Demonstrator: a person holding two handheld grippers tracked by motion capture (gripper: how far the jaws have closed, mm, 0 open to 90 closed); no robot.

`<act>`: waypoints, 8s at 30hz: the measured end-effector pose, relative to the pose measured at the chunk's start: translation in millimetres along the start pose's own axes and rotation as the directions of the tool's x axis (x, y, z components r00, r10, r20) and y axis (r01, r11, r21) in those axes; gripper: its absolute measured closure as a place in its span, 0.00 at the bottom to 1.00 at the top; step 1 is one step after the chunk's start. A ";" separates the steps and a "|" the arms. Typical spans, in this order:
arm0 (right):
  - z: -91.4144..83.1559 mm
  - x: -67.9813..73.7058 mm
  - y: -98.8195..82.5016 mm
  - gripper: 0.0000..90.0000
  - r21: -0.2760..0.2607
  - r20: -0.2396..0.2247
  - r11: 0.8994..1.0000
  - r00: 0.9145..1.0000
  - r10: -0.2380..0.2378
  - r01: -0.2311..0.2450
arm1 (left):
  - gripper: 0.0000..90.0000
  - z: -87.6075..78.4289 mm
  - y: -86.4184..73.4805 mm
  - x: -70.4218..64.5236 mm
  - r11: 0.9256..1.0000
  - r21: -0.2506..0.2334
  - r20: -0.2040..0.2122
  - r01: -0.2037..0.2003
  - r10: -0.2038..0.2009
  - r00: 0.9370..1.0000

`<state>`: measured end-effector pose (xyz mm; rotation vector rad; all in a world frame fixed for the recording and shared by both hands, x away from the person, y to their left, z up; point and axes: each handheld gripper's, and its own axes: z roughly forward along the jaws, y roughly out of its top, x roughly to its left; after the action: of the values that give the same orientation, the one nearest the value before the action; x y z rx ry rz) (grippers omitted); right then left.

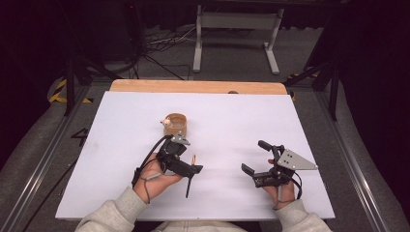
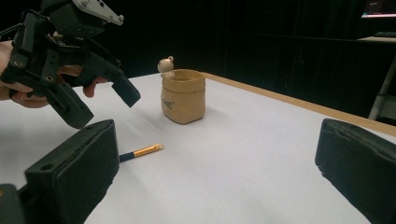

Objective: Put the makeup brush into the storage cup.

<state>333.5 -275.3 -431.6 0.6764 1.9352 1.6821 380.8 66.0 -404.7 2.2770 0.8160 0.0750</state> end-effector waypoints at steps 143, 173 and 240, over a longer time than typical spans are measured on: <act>-0.6 -2.9 -1.6 0.06 0.053 0.004 0.998 1.000 0.025 -0.025 | 0.92 -48.6 48.2 -19.8 0.996 0.004 -0.080 -0.084 0.084 0.993; -1.6 -3.3 -1.7 0.06 0.041 -0.003 0.999 1.000 0.031 -0.031 | 0.92 -65.4 26.5 -0.1 0.913 -0.403 -0.064 -0.066 0.044 0.997; -3.9 -3.8 -2.7 0.05 0.029 -0.018 0.999 0.999 0.044 -0.043 | 0.92 -54.8 30.7 64.9 0.757 -0.654 -0.201 -0.006 -0.165 0.966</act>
<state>333.7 -281.1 -433.7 0.7210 1.9739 1.6958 434.1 119.6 -355.2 1.5761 0.8469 0.5351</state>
